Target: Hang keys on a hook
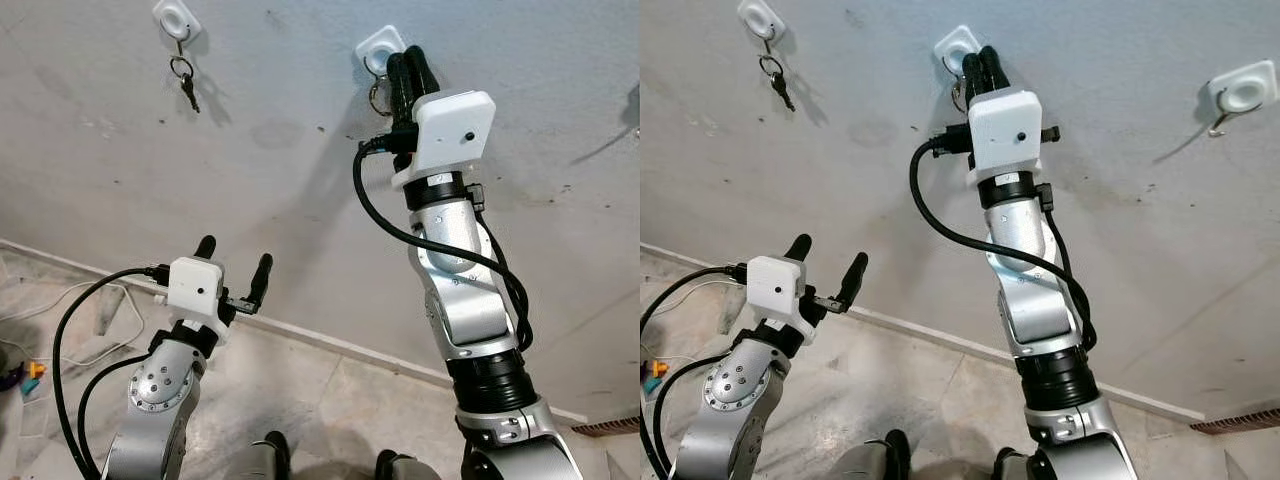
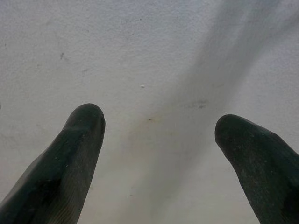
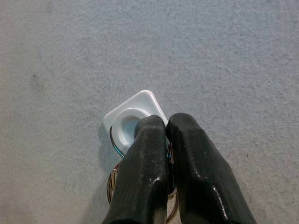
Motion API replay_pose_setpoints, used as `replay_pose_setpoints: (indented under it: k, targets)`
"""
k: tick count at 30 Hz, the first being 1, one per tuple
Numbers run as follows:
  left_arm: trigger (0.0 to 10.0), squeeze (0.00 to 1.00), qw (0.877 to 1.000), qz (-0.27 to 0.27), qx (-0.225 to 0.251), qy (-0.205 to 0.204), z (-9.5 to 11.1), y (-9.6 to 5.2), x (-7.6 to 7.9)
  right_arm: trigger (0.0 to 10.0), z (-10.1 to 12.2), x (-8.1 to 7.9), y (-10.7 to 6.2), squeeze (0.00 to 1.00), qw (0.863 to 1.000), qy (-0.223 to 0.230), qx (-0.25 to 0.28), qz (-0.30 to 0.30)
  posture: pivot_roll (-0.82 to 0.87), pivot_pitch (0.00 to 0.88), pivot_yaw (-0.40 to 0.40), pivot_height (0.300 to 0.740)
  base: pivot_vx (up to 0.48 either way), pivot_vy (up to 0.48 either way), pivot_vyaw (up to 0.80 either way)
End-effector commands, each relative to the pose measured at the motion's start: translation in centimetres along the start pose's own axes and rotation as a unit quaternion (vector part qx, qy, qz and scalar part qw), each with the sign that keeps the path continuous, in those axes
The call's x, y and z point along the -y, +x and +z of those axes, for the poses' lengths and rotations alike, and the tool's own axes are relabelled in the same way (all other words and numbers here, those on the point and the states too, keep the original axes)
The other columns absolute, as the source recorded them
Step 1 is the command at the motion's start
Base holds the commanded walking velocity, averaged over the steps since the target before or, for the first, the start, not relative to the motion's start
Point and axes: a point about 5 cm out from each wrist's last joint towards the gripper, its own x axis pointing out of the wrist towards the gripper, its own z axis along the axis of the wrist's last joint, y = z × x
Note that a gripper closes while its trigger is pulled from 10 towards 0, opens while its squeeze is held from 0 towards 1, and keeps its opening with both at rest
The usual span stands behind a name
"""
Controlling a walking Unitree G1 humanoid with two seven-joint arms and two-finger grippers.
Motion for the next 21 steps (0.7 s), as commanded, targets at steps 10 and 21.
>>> replay_pose_setpoints:
  k: [10, 21]
  targets:
    - [10.0, 0.00, 1.000, -0.004, -0.012, -0.002, -0.5, -0.1, -0.1, 10.0, -0.4, 0.5, -0.1, 0.00, 1.000, 0.000, -0.014, -0.019, 0.05, 0.211, 0.068, 0.740, 0.000, 0.000, 0.00]
    - [10.0, 0.00, 1.000, -0.007, -0.012, -0.002, -0.6, 0.0, 0.0, 10.0, -1.4, -0.1, -1.1, 0.00, 0.999, 0.010, -0.040, -0.009, 0.05, 0.213, 0.071, 0.740, 0.000, 0.000, 0.00]
